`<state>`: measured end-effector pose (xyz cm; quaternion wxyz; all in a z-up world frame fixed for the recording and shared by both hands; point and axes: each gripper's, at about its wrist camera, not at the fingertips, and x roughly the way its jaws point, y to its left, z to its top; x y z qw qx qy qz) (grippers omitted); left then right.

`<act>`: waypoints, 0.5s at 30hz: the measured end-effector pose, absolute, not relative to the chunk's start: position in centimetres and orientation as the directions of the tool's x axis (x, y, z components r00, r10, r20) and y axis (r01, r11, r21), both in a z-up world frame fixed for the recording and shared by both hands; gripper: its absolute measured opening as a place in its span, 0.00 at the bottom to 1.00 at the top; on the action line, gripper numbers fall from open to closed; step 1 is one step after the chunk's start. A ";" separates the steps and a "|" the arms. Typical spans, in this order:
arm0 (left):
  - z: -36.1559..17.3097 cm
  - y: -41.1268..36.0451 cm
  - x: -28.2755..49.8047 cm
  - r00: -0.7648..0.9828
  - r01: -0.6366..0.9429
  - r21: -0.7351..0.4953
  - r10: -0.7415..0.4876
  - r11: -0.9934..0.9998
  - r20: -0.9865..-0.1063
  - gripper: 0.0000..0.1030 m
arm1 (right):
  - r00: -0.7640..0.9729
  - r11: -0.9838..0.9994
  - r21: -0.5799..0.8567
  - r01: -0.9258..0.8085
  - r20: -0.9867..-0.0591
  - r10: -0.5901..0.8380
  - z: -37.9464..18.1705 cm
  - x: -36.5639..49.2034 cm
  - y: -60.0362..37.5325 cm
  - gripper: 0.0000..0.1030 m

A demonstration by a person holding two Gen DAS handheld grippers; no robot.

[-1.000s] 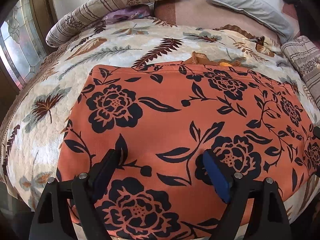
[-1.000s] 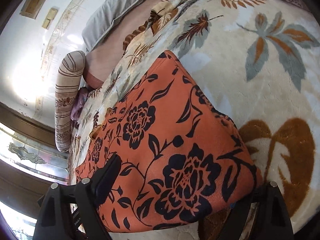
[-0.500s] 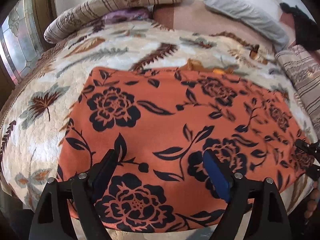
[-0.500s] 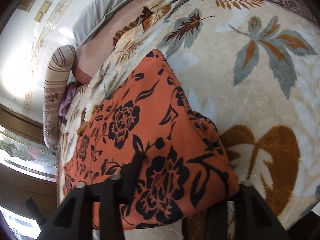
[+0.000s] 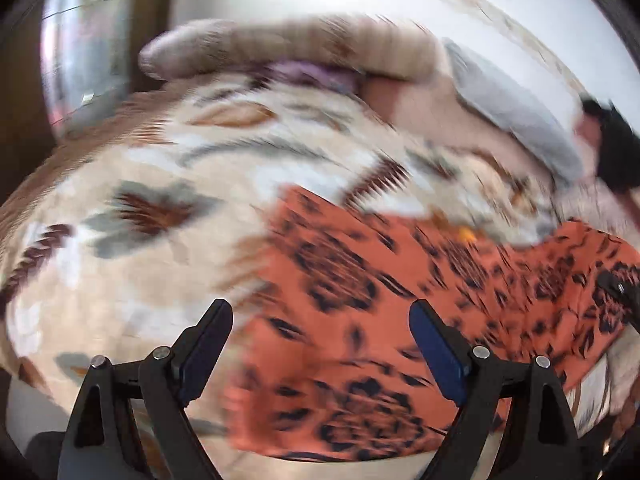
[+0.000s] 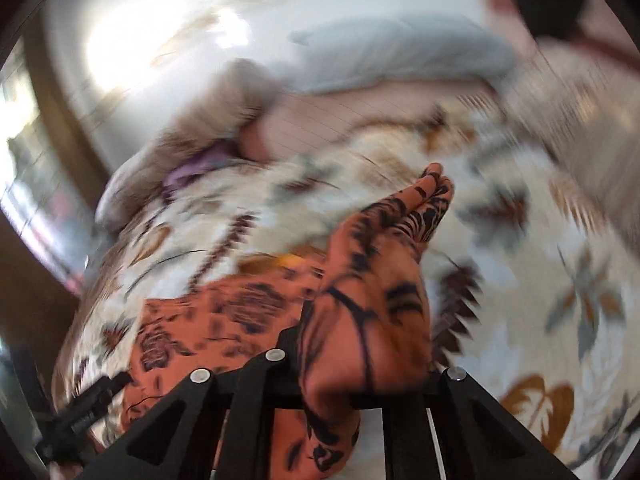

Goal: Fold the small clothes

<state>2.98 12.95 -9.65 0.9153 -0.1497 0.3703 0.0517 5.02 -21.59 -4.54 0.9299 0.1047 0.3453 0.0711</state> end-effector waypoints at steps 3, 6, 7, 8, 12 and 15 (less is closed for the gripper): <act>-10.0 19.3 1.7 0.725 -0.370 -0.257 0.104 0.893 -0.681 0.87 | 0.771 0.963 0.116 -0.242 -0.580 0.263 -2.6 3.3 -13.2 0.12; -12.8 24.6 1.0 0.659 -0.519 -0.299 0.152 0.801 -0.737 0.87 | 0.694 0.917 0.053 -0.395 -0.637 0.336 -5.4 2.8 -5.7 0.11; -13.7 25.7 0.8 0.637 -0.555 -0.314 0.152 0.770 -0.755 0.87 | 0.643 0.901 0.039 -0.432 -0.687 0.338 -7.7 3.2 -3.5 0.11; -14.5 26.5 0.5 0.618 -0.583 -0.330 0.142 0.742 -0.773 0.87 | 0.580 0.889 0.038 -0.456 -0.745 0.330 -10.2 3.9 -1.9 0.11; -15.1 26.6 0.2 0.626 -0.567 -0.348 0.115 0.747 -0.772 0.87 | 0.473 0.886 0.105 -0.452 -0.813 0.338 -14.4 5.2 -0.2 0.11; -15.0 26.3 0.6 0.633 -0.543 -0.342 0.107 0.767 -0.767 0.87 | 0.506 0.880 0.180 -0.439 -0.760 0.408 -10.3 5.8 -1.0 0.10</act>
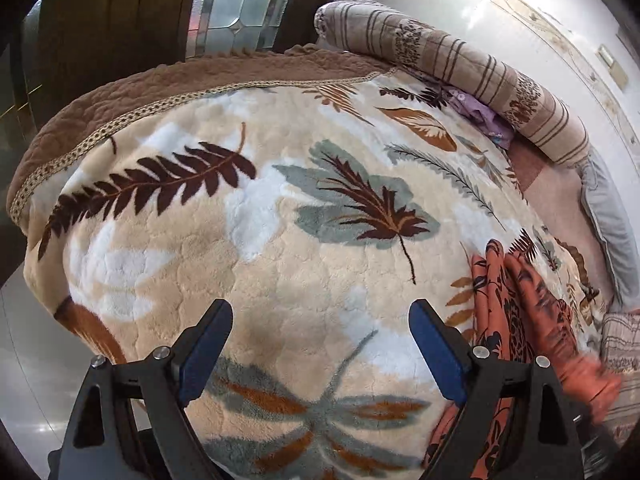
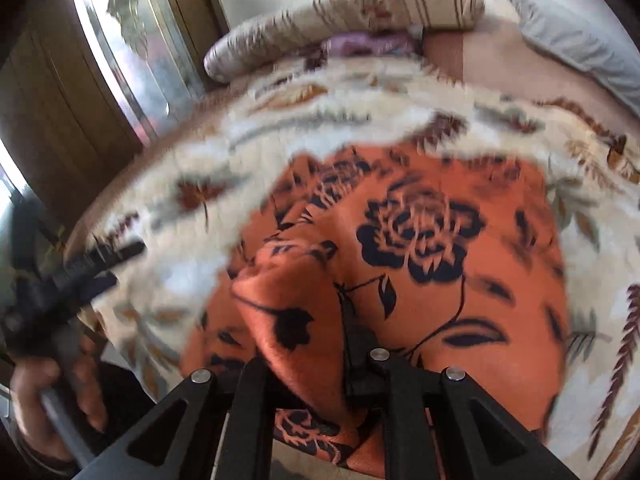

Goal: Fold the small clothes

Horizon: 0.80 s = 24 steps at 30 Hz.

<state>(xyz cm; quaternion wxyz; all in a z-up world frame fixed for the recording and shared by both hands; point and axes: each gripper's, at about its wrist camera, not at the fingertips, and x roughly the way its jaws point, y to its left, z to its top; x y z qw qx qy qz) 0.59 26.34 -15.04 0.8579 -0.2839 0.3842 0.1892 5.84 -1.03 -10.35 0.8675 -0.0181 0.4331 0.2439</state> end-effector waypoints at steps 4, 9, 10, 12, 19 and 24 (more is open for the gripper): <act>-14.9 26.6 0.8 0.644 -0.527 -0.364 0.082 0.768 -0.760 0.87 | 0.593 0.864 0.286 -0.414 -0.636 0.495 -4.3 6.2 -1.9 0.11; -15.3 27.4 0.6 0.637 -0.542 -0.385 0.067 0.747 -0.768 0.87 | 0.525 0.847 0.188 -0.498 -0.712 0.466 -8.9 4.1 3.2 0.11; -15.3 27.5 0.6 0.636 -0.545 -0.385 0.068 0.744 -0.769 0.87 | 0.495 0.847 0.152 -0.509 -0.754 0.432 -11.4 3.8 4.2 0.11; -15.3 27.3 0.5 0.634 -0.541 -0.377 0.071 0.752 -0.770 0.87 | 0.456 0.849 0.135 -0.511 -0.795 0.400 -14.9 3.3 4.7 0.11; -15.2 26.7 0.6 0.635 -0.530 -0.367 0.072 0.764 -0.769 0.87 | 0.534 0.845 0.184 -0.502 -0.703 0.470 -10.4 2.6 3.4 0.11; -15.3 26.4 0.8 0.632 -0.526 -0.358 0.072 0.772 -0.772 0.87 | 0.549 0.829 0.183 -0.528 -0.671 0.498 -10.2 1.3 3.9 0.11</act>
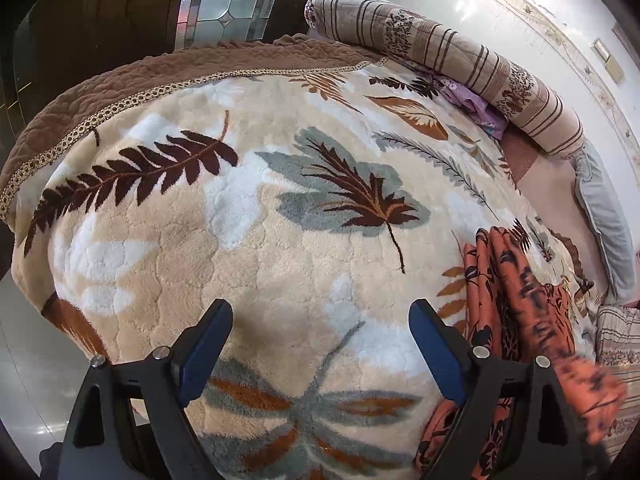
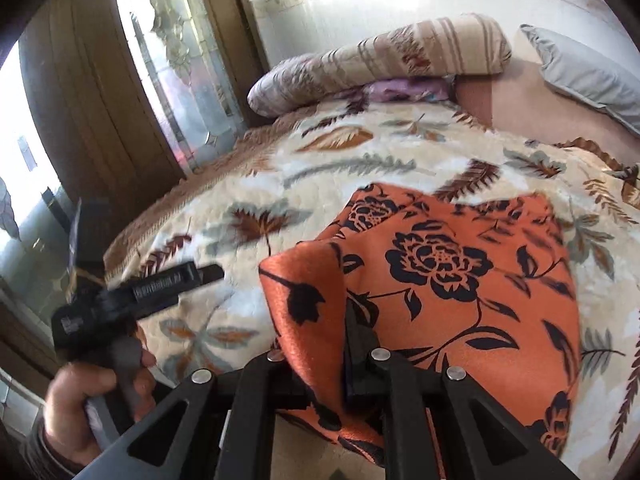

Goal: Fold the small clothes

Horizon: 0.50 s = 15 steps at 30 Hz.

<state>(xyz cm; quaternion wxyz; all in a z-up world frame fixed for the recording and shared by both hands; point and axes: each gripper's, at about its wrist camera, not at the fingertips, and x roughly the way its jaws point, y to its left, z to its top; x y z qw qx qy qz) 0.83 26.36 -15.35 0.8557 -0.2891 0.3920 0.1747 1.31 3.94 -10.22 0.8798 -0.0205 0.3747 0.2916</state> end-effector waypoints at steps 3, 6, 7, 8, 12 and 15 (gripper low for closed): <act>-15.3 26.2 0.7 0.633 -0.523 -0.351 0.078 0.777 -0.770 0.87 | 0.482 0.815 0.135 -0.564 -0.747 0.458 -15.1 0.9 5.4 0.14; -14.8 26.0 0.4 0.658 -0.498 -0.369 0.065 0.785 -0.750 0.87 | 0.518 0.811 0.124 -0.571 -0.712 0.474 -15.3 0.3 5.1 0.14; -14.5 25.9 0.3 0.674 -0.482 -0.383 0.055 0.788 -0.737 0.87 | 0.515 0.810 0.123 -0.573 -0.715 0.473 -15.2 0.3 5.1 0.16; -14.1 25.7 0.3 0.691 -0.461 -0.398 0.039 0.793 -0.722 0.87 | 0.513 0.806 0.114 -0.580 -0.718 0.470 -15.2 0.3 5.2 0.17; -12.4 24.0 0.4 0.732 -0.352 -0.460 -0.066 0.815 -0.678 0.87 | 0.503 0.786 0.121 -0.607 -0.706 0.498 -14.7 -1.2 5.1 0.42; -11.2 21.8 0.2 0.735 -0.255 -0.483 -0.157 0.837 -0.660 0.87 | 0.503 0.755 0.113 -0.645 -0.682 0.531 -14.4 -3.5 4.8 0.77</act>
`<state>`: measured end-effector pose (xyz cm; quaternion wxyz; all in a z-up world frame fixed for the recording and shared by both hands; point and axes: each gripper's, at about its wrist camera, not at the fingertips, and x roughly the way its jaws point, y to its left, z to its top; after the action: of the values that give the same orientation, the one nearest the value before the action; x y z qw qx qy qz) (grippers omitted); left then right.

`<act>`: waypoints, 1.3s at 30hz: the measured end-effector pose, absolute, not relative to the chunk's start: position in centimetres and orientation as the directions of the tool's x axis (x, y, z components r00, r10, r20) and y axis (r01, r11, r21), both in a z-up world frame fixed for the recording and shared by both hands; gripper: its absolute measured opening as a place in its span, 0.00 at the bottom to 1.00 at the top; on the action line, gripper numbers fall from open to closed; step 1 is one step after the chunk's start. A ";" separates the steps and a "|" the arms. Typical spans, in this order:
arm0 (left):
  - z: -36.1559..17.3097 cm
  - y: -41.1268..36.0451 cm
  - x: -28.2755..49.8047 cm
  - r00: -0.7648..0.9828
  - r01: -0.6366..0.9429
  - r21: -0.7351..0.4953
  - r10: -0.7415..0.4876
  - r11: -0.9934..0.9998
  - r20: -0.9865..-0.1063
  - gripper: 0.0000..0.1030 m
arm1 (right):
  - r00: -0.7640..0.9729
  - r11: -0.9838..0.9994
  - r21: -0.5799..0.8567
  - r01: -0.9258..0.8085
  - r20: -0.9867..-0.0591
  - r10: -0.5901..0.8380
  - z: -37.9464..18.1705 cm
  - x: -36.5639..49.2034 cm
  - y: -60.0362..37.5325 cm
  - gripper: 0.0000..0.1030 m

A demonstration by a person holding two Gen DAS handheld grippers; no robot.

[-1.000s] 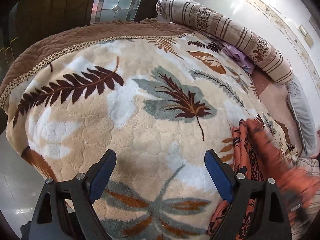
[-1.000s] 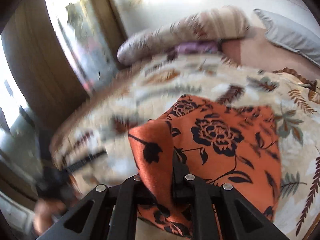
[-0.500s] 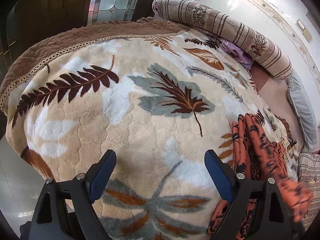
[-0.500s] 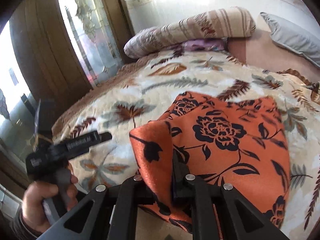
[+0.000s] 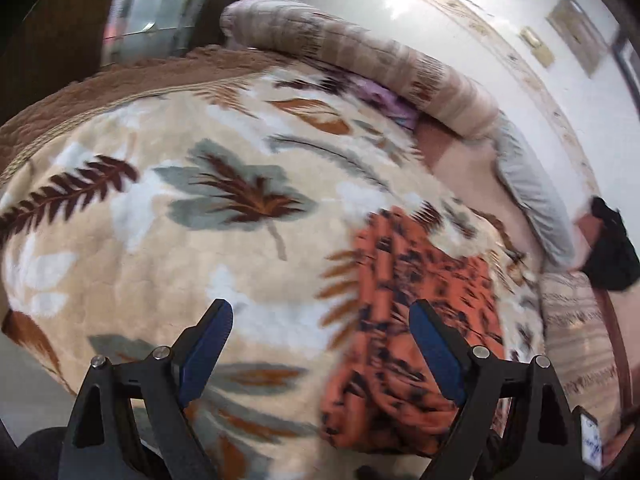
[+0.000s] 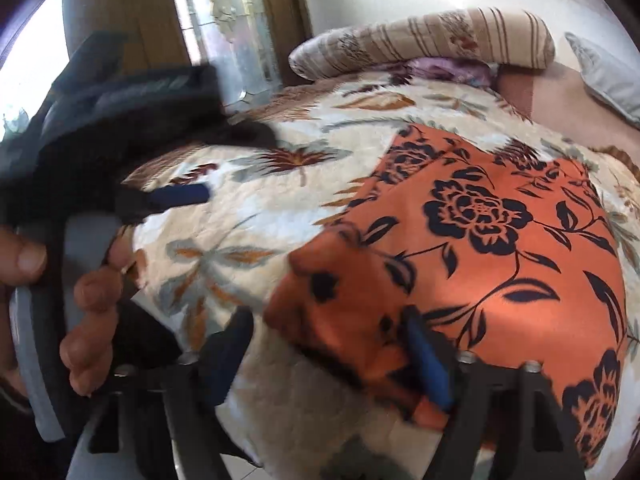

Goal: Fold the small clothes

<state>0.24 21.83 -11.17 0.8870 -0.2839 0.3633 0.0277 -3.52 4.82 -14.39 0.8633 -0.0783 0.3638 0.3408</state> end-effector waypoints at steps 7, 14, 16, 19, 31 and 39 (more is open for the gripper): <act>-10.7 16.6 -0.5 0.665 -0.143 -0.418 -0.225 0.897 -0.712 0.87 | 0.570 0.805 0.236 -0.545 -0.600 0.562 -12.5 -5.6 -1.8 0.77; -15.7 16.9 0.3 0.525 -0.254 -0.305 -0.134 0.918 -0.841 0.56 | 0.652 0.848 0.370 -0.380 -0.543 0.529 -10.9 -3.8 -9.0 0.77; -15.0 15.8 0.2 0.529 -0.237 -0.238 -0.080 0.942 -0.845 0.56 | 0.650 0.844 0.413 -0.343 -0.544 0.531 -11.3 -3.1 -10.3 0.77; -14.2 15.3 -0.1 0.528 -0.241 -0.211 -0.054 0.947 -0.847 0.56 | 0.642 0.827 0.472 -0.304 -0.540 0.544 -11.8 -2.3 -11.7 0.77; -7.5 11.0 4.2 0.684 -0.086 -0.151 -0.052 0.985 -0.728 0.69 | 0.634 0.763 0.625 -0.166 -0.525 0.568 -12.2 -0.4 -15.8 0.77; -15.0 11.5 7.1 0.594 -0.131 -0.052 0.036 0.990 -0.803 0.80 | 0.424 0.611 0.789 -0.059 -0.535 0.731 -15.9 7.0 -18.7 0.78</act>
<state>7.08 11.48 -15.00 0.8913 -0.0528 0.4479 0.0468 7.04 -18.73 -15.94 0.7644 0.3572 0.4705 0.2583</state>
